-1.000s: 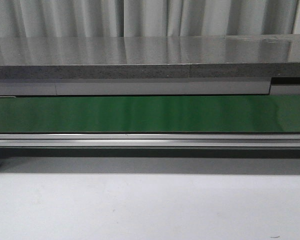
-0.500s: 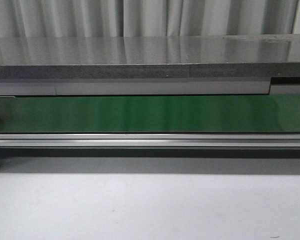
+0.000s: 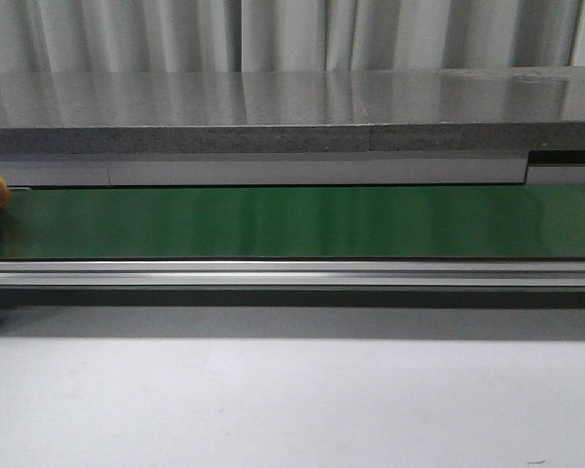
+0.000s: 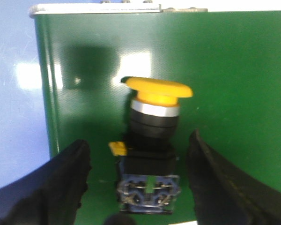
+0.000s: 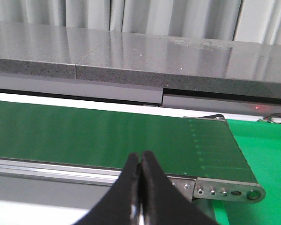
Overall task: Move button from left to right
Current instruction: 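Lift the button and place it on the conveyor belt's near end, then open the left gripper and withdraw it from the button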
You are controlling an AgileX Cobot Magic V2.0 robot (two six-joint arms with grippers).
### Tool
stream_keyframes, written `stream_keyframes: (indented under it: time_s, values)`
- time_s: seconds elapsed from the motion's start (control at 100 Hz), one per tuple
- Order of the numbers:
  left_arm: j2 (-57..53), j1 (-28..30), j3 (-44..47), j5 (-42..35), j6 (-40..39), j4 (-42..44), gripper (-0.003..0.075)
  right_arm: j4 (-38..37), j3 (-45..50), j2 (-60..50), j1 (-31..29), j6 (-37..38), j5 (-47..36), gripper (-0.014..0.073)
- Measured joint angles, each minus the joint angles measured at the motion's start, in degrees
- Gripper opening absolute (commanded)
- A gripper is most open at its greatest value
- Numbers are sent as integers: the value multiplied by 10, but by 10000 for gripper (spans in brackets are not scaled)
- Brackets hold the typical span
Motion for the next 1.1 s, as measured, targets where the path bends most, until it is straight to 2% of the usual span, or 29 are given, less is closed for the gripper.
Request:
stream_keyframes:
  time_s: [0.28, 0.54, 0.8, 1.1]
  values:
    - [-17, 0, 0, -4, 0, -7, 446, 0, 0, 0, 0, 0, 0, -68]
    - [-116, -2, 23, -58, 3, -19, 446, 0, 0, 0, 0, 0, 0, -68]
    - [-284, -26, 175, -186, 11, -29, 446, 0, 0, 0, 0, 0, 0, -68]
    - [-503, -104, 393, -341, 15, -32, 446, 0, 0, 0, 0, 0, 0, -68]
